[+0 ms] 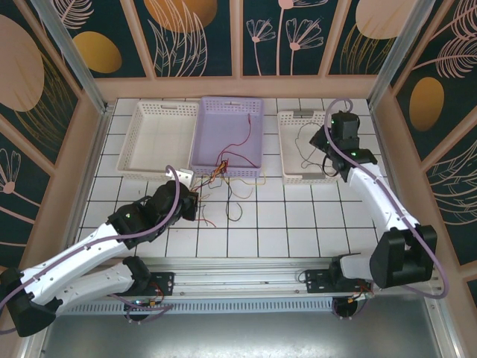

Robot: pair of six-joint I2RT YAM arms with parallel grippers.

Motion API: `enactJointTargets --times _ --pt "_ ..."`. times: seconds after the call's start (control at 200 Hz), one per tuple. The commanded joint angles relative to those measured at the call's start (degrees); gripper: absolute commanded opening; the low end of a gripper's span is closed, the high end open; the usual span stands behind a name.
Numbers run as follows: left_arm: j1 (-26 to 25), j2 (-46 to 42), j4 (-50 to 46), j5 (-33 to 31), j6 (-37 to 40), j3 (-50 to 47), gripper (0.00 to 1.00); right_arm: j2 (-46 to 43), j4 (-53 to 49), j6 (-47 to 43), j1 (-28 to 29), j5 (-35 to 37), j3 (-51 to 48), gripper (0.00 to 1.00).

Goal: Untangle the cables

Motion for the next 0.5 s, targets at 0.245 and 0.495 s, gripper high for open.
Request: enactJointTargets --times 0.245,0.495 --pt "0.3 -0.8 2.4 1.2 1.4 -0.6 0.0 0.4 0.0 0.4 -1.0 1.3 -0.5 0.26" --pt "0.2 -0.7 2.8 2.2 1.2 -0.5 0.0 -2.2 -1.4 0.1 -0.9 0.6 0.3 0.32"
